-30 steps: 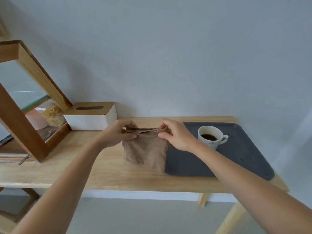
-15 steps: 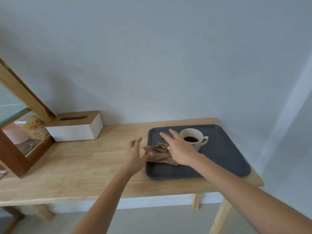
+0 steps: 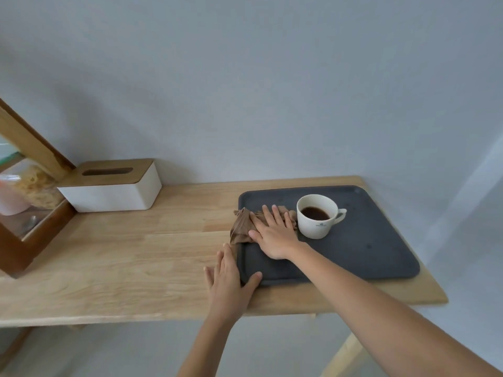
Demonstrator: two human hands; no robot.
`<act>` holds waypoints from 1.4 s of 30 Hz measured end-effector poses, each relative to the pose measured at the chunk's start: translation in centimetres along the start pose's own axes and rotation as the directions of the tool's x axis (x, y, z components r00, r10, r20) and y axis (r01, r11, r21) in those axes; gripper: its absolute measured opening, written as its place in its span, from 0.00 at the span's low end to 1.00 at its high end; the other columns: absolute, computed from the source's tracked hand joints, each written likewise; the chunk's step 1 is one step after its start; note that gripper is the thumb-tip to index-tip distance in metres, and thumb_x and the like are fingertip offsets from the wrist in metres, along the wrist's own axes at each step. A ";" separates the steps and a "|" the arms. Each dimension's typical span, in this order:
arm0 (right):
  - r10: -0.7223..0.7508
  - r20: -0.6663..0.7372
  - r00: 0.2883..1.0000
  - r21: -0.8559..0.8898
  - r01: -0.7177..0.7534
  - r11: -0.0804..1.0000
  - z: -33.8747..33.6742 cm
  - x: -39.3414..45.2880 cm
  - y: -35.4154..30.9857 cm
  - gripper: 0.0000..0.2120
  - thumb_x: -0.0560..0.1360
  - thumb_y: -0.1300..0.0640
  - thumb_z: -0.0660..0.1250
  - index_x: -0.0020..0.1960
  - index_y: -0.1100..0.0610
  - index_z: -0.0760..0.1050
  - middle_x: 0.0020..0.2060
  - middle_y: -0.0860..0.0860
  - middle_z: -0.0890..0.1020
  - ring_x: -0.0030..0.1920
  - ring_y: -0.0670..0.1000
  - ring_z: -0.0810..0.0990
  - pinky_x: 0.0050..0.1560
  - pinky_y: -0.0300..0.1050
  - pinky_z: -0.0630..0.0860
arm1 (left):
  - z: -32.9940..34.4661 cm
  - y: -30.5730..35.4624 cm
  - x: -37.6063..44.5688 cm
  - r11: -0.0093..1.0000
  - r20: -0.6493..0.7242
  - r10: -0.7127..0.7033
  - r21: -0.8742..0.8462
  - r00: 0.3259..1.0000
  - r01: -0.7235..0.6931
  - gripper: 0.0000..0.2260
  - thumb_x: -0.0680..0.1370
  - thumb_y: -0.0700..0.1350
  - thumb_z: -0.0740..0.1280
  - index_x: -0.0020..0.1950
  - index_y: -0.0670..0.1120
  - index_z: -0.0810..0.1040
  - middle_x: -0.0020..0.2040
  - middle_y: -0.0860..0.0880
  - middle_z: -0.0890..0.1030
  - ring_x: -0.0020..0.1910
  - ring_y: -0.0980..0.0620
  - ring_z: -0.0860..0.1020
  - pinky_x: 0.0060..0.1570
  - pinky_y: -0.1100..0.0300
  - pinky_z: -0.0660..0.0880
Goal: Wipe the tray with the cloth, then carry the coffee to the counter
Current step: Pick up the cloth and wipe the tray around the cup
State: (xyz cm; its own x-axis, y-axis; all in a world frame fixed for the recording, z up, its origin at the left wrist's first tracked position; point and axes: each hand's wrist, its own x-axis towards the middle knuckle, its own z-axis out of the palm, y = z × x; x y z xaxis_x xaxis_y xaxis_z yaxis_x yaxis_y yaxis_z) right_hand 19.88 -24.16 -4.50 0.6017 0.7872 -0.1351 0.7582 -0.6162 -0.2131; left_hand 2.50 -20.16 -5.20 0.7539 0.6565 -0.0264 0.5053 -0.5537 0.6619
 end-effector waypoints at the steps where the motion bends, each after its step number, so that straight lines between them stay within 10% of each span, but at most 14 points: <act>1: 0.017 -0.007 1.000 0.004 -0.017 1.000 -0.1 0.9 0.1 0.27 0.81 0.41 0.42 0.78 0.45 0.42 0.79 0.54 0.39 0.77 0.57 0.33 0.75 0.61 0.35 | 0.0 0.0 0.0 1.000 0.005 0.002 0.003 1.000 -0.002 0.40 0.77 0.57 0.62 0.78 0.44 0.40 0.80 0.50 0.47 0.78 0.52 0.41 0.74 0.48 0.35; 12: 0.248 -0.118 0.962 0.068 -0.242 0.968 -1.0 7.6 0.8 0.27 0.81 0.42 0.41 0.78 0.46 0.43 0.79 0.54 0.42 0.77 0.59 0.36 0.74 0.63 0.35 | -0.7 0.1 0.1 0.997 0.102 0.048 0.056 0.994 -0.054 0.32 0.80 0.53 0.56 0.78 0.50 0.42 0.79 0.55 0.47 0.77 0.52 0.36 0.73 0.46 0.31; 17: 0.203 -0.149 0.968 0.065 -0.195 0.979 -0.6 6.7 0.5 0.25 0.82 0.45 0.44 0.78 0.45 0.48 0.79 0.55 0.47 0.78 0.60 0.43 0.75 0.61 0.42 | 0.1 -0.3 -0.5 0.938 0.104 0.116 0.315 0.988 -0.144 0.37 0.71 0.69 0.32 0.72 0.48 0.29 0.76 0.54 0.34 0.76 0.51 0.33 0.74 0.42 0.35; 23: 0.078 -0.175 0.981 0.087 -0.063 0.994 0.4 2.9 -0.4 0.23 0.82 0.48 0.46 0.77 0.48 0.54 0.79 0.55 0.49 0.78 0.60 0.46 0.76 0.60 0.46 | 0.4 -0.2 -0.4 0.913 0.115 0.090 0.388 0.989 -0.129 0.53 0.65 0.80 0.40 0.75 0.43 0.31 0.78 0.49 0.34 0.76 0.50 0.33 0.74 0.41 0.37; 42: -0.146 -0.241 0.960 0.091 0.172 0.981 1.1 -10.8 4.3 0.28 0.76 0.42 0.43 0.71 0.44 0.68 0.75 0.44 0.65 0.76 0.48 0.58 0.73 0.44 0.49 | 1.0 0.1 -0.7 0.894 0.033 0.053 0.444 0.998 -0.063 0.56 0.63 0.80 0.41 0.77 0.41 0.40 0.80 0.47 0.47 0.78 0.51 0.43 0.74 0.42 0.45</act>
State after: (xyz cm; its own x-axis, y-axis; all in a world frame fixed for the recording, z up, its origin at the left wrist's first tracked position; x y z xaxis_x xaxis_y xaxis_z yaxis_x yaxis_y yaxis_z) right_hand 16.38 -35.33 -5.04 0.5268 0.8393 0.1344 0.8245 -0.4662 -0.3206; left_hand 2.47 -21.20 -5.82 0.7934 0.6085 -0.0161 0.5908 -0.7634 0.2612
